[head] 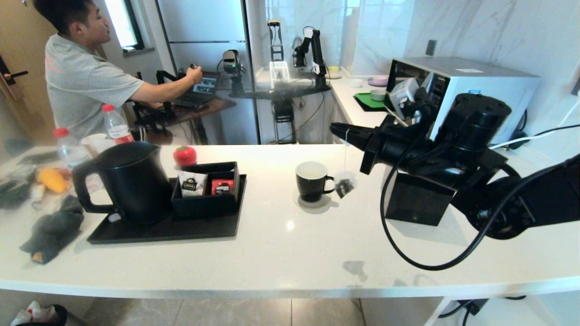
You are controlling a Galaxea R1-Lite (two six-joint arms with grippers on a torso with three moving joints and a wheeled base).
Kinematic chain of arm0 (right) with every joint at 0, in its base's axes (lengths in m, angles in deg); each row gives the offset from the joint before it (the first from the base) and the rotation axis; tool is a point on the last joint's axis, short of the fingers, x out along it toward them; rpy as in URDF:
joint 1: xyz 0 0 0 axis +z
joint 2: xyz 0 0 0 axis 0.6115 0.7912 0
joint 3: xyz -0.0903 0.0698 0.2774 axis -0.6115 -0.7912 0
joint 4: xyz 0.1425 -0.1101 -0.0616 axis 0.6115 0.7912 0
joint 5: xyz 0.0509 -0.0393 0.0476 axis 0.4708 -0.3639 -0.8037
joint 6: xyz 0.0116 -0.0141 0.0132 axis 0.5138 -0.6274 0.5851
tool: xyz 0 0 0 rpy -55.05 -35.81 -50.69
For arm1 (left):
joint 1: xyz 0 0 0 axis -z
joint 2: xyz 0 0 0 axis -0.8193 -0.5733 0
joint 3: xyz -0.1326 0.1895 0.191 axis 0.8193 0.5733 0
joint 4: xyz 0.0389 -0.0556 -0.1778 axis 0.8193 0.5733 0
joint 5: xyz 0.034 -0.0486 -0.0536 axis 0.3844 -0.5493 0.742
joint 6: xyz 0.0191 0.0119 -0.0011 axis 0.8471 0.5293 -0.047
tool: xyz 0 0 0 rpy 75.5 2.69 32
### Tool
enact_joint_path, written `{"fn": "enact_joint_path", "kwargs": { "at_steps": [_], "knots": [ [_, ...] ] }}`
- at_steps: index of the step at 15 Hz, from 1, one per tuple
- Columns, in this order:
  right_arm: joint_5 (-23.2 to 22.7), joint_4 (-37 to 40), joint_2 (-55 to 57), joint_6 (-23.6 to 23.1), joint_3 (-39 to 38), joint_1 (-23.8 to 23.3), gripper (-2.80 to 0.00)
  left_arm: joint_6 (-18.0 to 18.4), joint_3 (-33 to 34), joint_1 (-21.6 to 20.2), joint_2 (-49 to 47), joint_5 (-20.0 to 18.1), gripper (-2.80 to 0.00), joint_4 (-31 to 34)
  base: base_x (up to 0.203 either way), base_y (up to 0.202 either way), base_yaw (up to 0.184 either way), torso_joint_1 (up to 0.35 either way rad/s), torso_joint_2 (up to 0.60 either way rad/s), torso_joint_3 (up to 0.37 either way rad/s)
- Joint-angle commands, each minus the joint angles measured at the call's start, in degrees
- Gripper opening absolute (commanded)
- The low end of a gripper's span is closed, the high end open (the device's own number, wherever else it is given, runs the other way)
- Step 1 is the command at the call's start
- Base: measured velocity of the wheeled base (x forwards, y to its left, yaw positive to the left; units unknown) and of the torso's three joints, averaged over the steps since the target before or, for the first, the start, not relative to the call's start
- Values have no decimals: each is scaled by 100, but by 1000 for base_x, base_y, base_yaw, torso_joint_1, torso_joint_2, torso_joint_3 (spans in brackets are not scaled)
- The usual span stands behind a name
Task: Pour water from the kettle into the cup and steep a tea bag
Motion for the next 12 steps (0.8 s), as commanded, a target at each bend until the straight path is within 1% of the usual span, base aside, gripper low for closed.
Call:
{"fn": "enact_joint_path", "kwargs": {
  "at_steps": [1,2,3,4,6,8,12],
  "knots": [
    [-18,-41,91,-5,-1,-25,-280,-16,0,156,229,43,-280,44,0,0,0,0,0,0],
    [-18,-43,146,-5,36,-37,-280,-16,0,147,243,169,-280,55,0,0,0,0,0,0],
    [-18,-47,198,-5,92,-37,-280,-16,0,147,311,437,-280,88,0,0,0,0,0,0],
    [-18,-52,253,-5,161,-38,-280,-9,0,147,431,750,-280,303,0,0,0,0,0,0],
    [-18,-61,297,-14,187,-38,-280,-82,-5,179,858,999,-280,597,0,0,0,0,0,0],
    [-13,-97,297,-14,187,-57,-280,-197,-8,210,1171,1078,-280,656,0,0,0,0,0,0],
    [-18,-78,299,2,388,-205,-280,-273,-17,189,2008,1006,-280,660,0,0,0,0,0,0]
  ]
}}
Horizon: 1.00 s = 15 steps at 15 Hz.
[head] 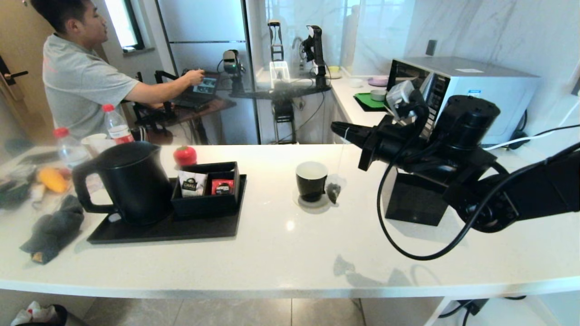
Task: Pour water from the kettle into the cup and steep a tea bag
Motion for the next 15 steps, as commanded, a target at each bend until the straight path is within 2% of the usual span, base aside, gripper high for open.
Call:
{"fn": "enact_joint_path", "kwargs": {
  "at_steps": [1,3,6,7,9,11,15],
  "knots": [
    [-20,12,52,6,194,-77,-280,-84,-7,-35,753,-89,-280,-6,0,0,0,0,0,0],
    [-27,70,143,15,488,-124,-280,-161,13,-55,928,-218,-280,-132,0,0,0,0,0,0],
    [-28,323,320,16,1002,-129,-280,-147,13,-55,928,-218,-280,-132,0,0,0,0,0,0],
    [-28,441,397,16,1238,-129,-280,-23,13,-55,928,-218,-280,-133,0,0,0,0,0,0],
    [-31,655,563,16,1622,-129,-280,460,13,-55,928,-177,-280,-147,0,0,0,0,0,0],
    [-41,800,768,16,2016,-129,-280,956,13,-55,928,75,-280,148,0,0,0,0,0,0],
    [-61,1133,1112,16,2759,-124,-280,963,13,-55,928,81,-280,202,0,0,0,0,0,0]
  ]
}}
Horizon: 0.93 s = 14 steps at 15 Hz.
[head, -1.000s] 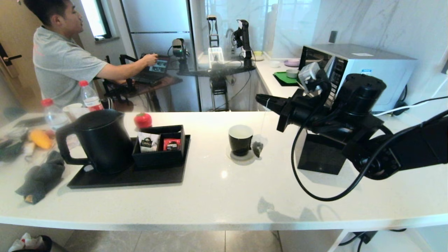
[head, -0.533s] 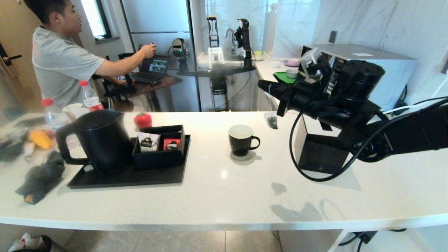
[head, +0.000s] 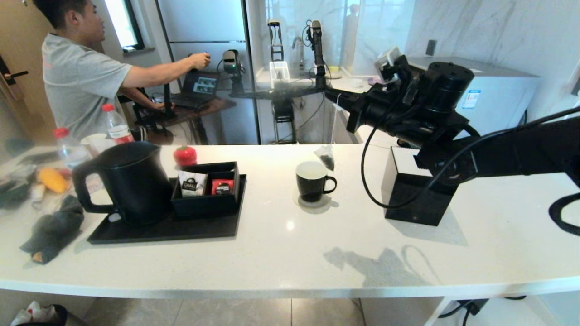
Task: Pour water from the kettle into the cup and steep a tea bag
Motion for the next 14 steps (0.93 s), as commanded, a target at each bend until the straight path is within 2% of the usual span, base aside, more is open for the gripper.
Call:
{"fn": "enact_joint_path", "kwargs": {
  "at_steps": [1,7,14],
  "knots": [
    [-25,91,323,-8,395,5,-280,-1,0,-1,5,-2,-280,0,0,0,0,0,0,0],
    [-34,67,706,1,557,9,-280,-10,0,-1,5,7,-280,0,0,0,0,0,0,0],
    [-34,121,1420,9,1262,9,-280,-19,0,-1,5,7,-280,0,0,0,0,0,0,0]
  ]
}}
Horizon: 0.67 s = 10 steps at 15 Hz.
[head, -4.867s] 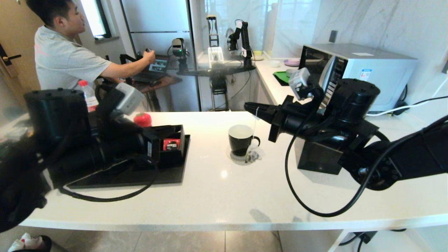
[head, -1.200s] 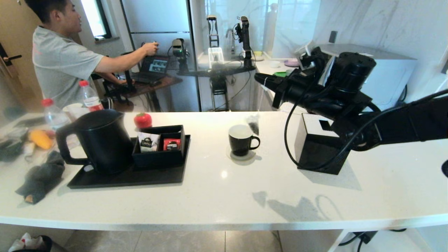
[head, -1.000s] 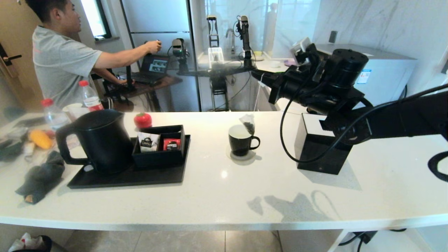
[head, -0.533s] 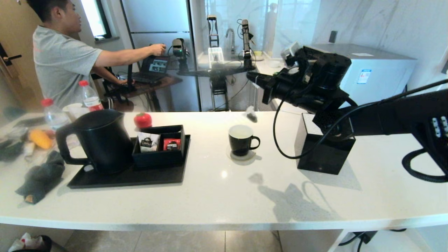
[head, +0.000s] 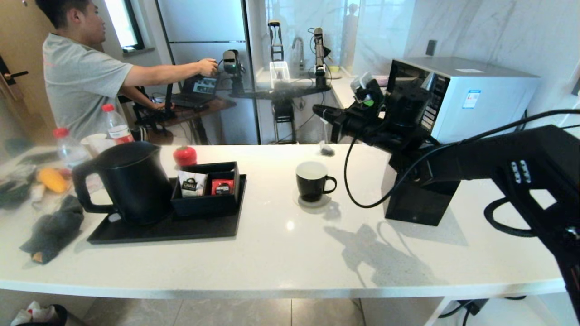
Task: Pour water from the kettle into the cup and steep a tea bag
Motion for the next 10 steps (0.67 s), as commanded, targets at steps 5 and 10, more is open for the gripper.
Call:
{"fn": "enact_joint_path", "kwargs": {
  "at_steps": [5,10],
  "knots": [
    [-18,28,692,-5,543,-6,-280,3,0,-1,2,-2,-280,0,0,0,0,0,0,0],
    [-18,122,1023,-5,900,-7,-280,3,0,-1,2,-2,-280,0,0,0,0,0,0,0]
  ]
}}
